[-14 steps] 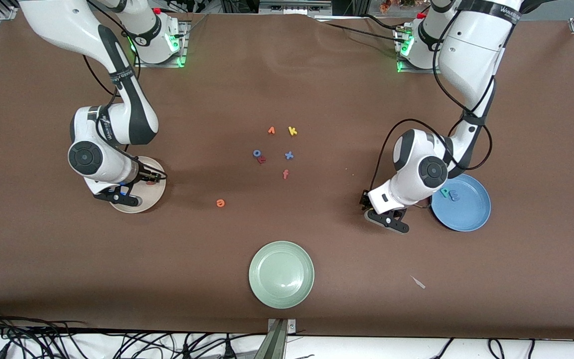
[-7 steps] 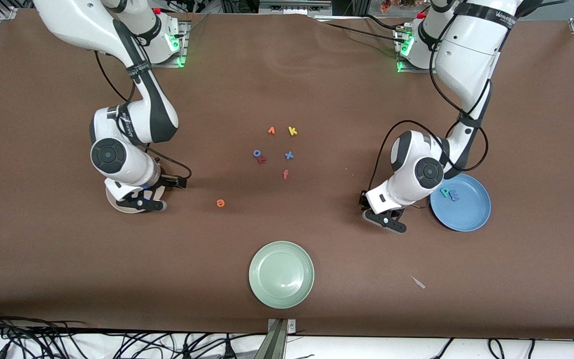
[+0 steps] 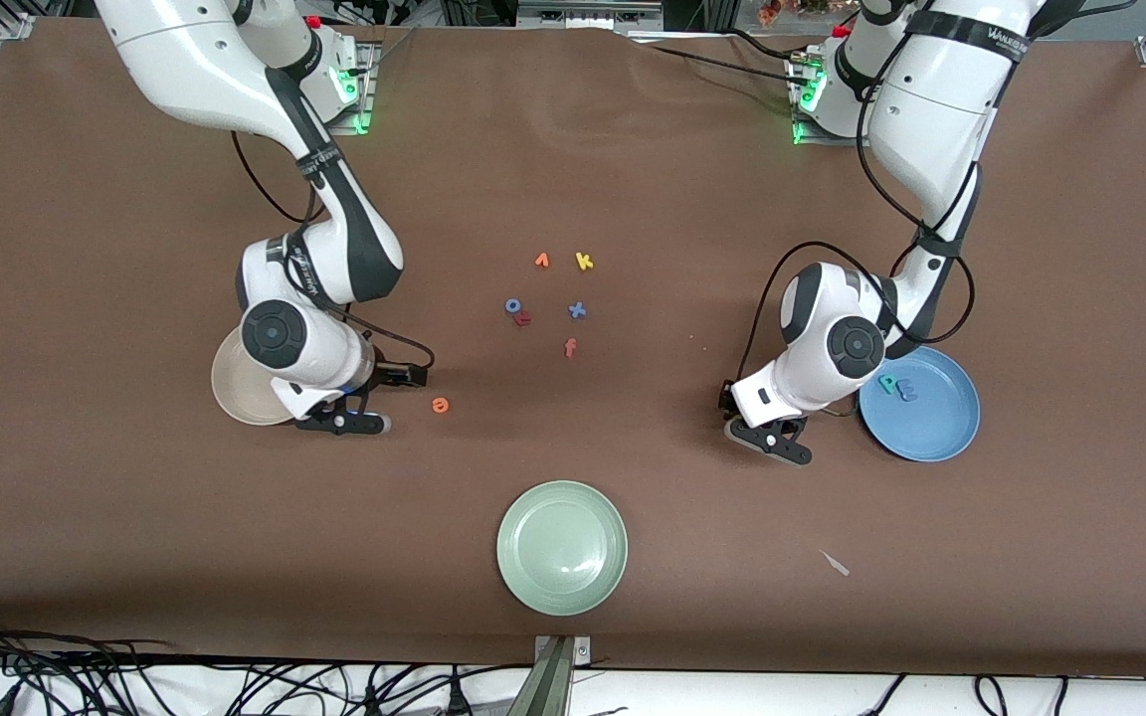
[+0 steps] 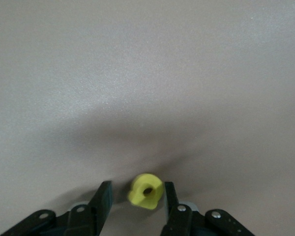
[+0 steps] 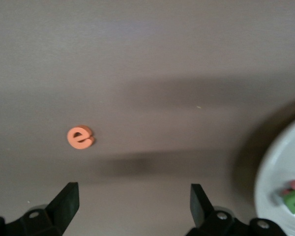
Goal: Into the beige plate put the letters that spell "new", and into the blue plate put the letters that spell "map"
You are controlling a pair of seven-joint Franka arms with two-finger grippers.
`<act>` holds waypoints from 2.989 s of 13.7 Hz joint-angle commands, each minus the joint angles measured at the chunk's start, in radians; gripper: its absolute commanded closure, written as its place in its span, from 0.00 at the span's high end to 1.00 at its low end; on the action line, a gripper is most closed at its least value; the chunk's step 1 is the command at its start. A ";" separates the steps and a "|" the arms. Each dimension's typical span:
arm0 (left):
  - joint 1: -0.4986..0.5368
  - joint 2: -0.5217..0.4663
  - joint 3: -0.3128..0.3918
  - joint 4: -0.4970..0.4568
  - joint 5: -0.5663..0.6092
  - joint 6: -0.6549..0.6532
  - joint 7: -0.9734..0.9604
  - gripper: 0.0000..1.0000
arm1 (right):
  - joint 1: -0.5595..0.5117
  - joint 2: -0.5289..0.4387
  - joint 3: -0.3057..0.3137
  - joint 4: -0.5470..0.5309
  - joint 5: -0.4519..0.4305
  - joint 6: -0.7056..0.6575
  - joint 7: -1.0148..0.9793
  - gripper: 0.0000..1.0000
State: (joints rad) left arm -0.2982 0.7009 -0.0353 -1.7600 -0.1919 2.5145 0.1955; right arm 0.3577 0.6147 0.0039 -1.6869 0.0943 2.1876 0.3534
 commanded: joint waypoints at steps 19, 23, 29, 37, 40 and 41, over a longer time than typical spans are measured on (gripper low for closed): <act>0.376 -0.403 0.000 -0.321 0.167 -0.203 0.215 0.00 | 0.064 0.177 0.021 0.119 0.033 0.130 -0.004 0.88; 0.447 -0.380 0.009 -0.331 0.230 -0.195 0.288 0.00 | 0.061 0.175 0.024 0.119 0.033 0.118 -0.005 0.64; 0.449 -0.363 0.009 -0.325 0.230 -0.186 0.289 0.80 | 0.058 0.175 0.024 0.119 0.033 0.118 -0.004 0.28; 0.472 -0.595 -0.012 -0.440 0.221 -0.194 0.274 1.00 | 0.044 0.158 0.016 0.197 0.031 -0.010 -0.007 0.13; 0.472 -0.705 -0.047 -0.438 0.215 -0.300 0.219 1.00 | -0.003 0.116 0.008 0.210 0.016 -0.115 -0.059 0.12; 0.461 -0.747 -0.049 -0.423 0.215 -0.372 0.166 1.00 | -0.009 0.096 -0.007 0.204 0.015 -0.165 -0.071 0.12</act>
State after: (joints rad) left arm 0.1637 0.0631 -0.0670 -2.1529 0.0044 2.2270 0.4359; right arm 0.3751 0.7515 0.0039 -1.4766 0.1102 2.1022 0.3237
